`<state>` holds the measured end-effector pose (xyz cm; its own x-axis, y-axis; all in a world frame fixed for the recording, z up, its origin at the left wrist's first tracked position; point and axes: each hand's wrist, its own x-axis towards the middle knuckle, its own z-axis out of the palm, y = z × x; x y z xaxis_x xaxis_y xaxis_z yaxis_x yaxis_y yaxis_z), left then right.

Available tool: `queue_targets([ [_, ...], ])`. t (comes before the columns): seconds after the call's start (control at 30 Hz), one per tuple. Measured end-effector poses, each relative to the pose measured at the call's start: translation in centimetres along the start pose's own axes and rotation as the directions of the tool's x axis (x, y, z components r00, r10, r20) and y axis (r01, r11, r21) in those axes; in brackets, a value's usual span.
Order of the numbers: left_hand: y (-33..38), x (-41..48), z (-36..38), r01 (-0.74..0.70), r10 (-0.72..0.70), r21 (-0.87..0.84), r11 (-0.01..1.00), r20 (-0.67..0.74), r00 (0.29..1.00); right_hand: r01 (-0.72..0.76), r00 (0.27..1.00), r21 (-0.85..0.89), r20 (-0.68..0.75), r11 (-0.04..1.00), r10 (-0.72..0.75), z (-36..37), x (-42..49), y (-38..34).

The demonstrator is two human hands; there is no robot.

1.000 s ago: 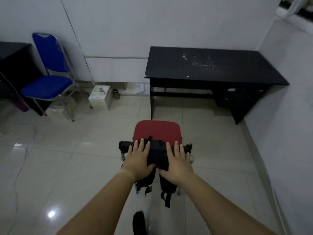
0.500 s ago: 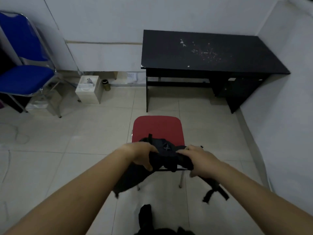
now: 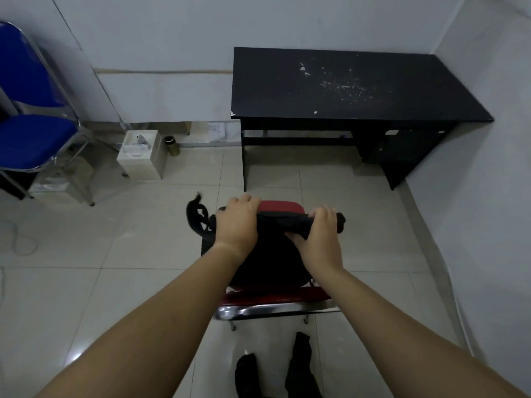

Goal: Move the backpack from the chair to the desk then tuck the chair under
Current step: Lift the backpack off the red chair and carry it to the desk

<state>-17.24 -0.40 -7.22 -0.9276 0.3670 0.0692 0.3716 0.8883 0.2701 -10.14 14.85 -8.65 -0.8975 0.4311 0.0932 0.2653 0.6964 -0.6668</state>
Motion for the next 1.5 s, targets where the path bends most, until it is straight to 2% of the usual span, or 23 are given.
queue_targets([
  [0.03, 0.2, -0.4, 0.5, 0.026, -0.027, -0.046, 0.999, -0.016, 1.0, -0.028, 1.0, 0.022, 0.003, 0.999, 0.028, 0.3, -0.3, -0.1],
  [0.07, 0.3, -1.2, 1.2, 0.048, -0.05, -0.088, 0.995, -0.016, 0.999, -0.043, 0.998, -0.063, 0.038, 0.997, 0.046, 0.4, -0.5, -0.1],
  [0.13, 0.5, -3.6, 2.5, 0.061, -0.057, -0.129, 0.99, 0.035, 0.998, -0.001, 0.965, -0.401, 0.239, 0.916, 0.105, 0.1, -1.1, 0.2],
  [0.2, 0.4, -6.3, 3.6, 0.053, -0.035, -0.119, 0.992, 0.151, 0.988, 0.127, 0.859, -0.55, 0.477, 0.826, 0.185, -0.9, -1.3, 1.1],
  [0.27, 0.0, -8.3, 3.8, 0.04, -0.007, -0.102, 0.994, 0.299, 0.954, 0.178, 0.681, -0.545, 0.669, 0.82, 0.297, -1.9, -0.4, 2.3],
  [0.3, -0.2, -8.9, 3.6, 0.033, 0.019, -0.131, 0.991, 0.371, 0.928, 0.142, 0.561, -0.5, 0.752, 0.854, 0.347, -2.3, 0.4, 2.8],
  [0.37, -1.0, -8.9, 2.5, 0.086, 0.043, -0.239, 0.967, 0.487, 0.872, -0.158, 0.303, -0.311, 0.888, 0.937, 0.346, -2.9, 2.1, 3.8],
  [0.4, -1.3, -8.4, 1.7, 0.179, 0.022, -0.305, 0.935, 0.556, 0.831, -0.341, 0.23, -0.208, 0.927, 0.917, 0.296, -3.0, 2.8, 3.9],
  [0.43, -1.5, -7.7, 1.1, 0.295, -0.004, -0.355, 0.887, 0.633, 0.774, -0.471, 0.229, -0.128, 0.938, 0.873, 0.261, -3.0, 3.4, 3.8],
  [0.47, -1.6, -6.9, 0.5, 0.372, -0.013, -0.365, 0.853, 0.698, 0.716, -0.544, 0.291, -0.074, 0.918, 0.836, 0.271, -2.5, 4.0, 4.0],
  [0.5, -1.6, -6.1, 0.2, 0.39, -0.003, -0.352, 0.851, 0.739, 0.674, -0.571, 0.393, -0.029, 0.867, 0.82, 0.305, -1.4, 4.4, 4.4],
  [0.57, -1.6, -4.1, 0.4, 0.357, 0.006, -0.287, 0.889, 0.787, 0.617, -0.52, 0.56, -0.05, 0.733, 0.852, 0.385, 1.1, 4.8, 5.0],
  [0.6, -1.7, -3.2, 0.8, 0.341, 0.006, -0.263, 0.903, 0.799, 0.601, -0.452, 0.592, -0.14, 0.692, 0.881, 0.414, 2.3, 4.6, 5.5],
  [0.7, -2.4, -0.6, 3.1, 0.302, -0.034, -0.21, 0.93, 0.77, 0.637, -0.201, 0.472, -0.523, 0.689, 0.828, 0.55, 5.5, 3.2, 7.6],
  [0.8, -3.4, 0.0, 6.1, 0.282, -0.138, -0.114, 0.953, 0.665, 0.734, -0.094, 0.355, -0.641, 0.693, 0.762, 0.627, 7.2, 3.0, 8.9],
  [0.83, -3.7, -0.3, 7.1, 0.295, -0.184, -0.05, 0.954, 0.68, 0.71, -0.097, 0.322, -0.648, 0.698, 0.756, 0.64, 7.4, 3.3, 8.9],
  [0.9, -4.3, -1.2, 8.8, 0.367, -0.292, 0.088, 0.926, 0.782, 0.55, -0.102, 0.291, -0.637, 0.715, 0.764, 0.636, 7.9, 4.1, 9.6],
  [0.97, -4.9, -1.8, 10.1, 0.455, -0.339, 0.138, 0.88, 0.852, 0.399, -0.076, 0.299, -0.652, 0.707, 0.754, 0.641, 7.9, 4.6, 10.4],
  [1.0, -5.2, -1.8, 10.5, 0.467, -0.335, 0.136, 0.874, 0.864, 0.376, -0.055, 0.317, -0.666, 0.695, 0.744, 0.645, 8.0, 4.8, 11.1],
  [1.03, -5.5, -1.7, 10.9, 0.456, -0.336, 0.14, 0.879, 0.859, 0.385, -0.03, 0.322, -0.676, 0.691, 0.736, 0.647, 8.1, 4.9, 11.5],
  [1.13, -5.9, -1.8, 11.2, 0.335, -0.333, 0.177, 0.925, 0.8, 0.499, 0.013, 0.346, -0.645, 0.72, 0.764, 0.602, 8.1, 4.7, 11.9],
  [1.27, -6.0, -2.0, 11.4, 0.298, -0.282, 0.118, 0.947, 0.752, 0.596, 0.025, 0.512, -0.521, 0.74, 0.853, 0.436, 7.1, 4.6, 10.8],
  [1.5, -3.9, 1.5, 7.6, 0.169, -0.16, 0.035, 0.985, 0.553, 0.818, 0.016, 0.715, -0.416, 0.64, 0.909, 0.281, 1.5, 6.7, 8.4],
])
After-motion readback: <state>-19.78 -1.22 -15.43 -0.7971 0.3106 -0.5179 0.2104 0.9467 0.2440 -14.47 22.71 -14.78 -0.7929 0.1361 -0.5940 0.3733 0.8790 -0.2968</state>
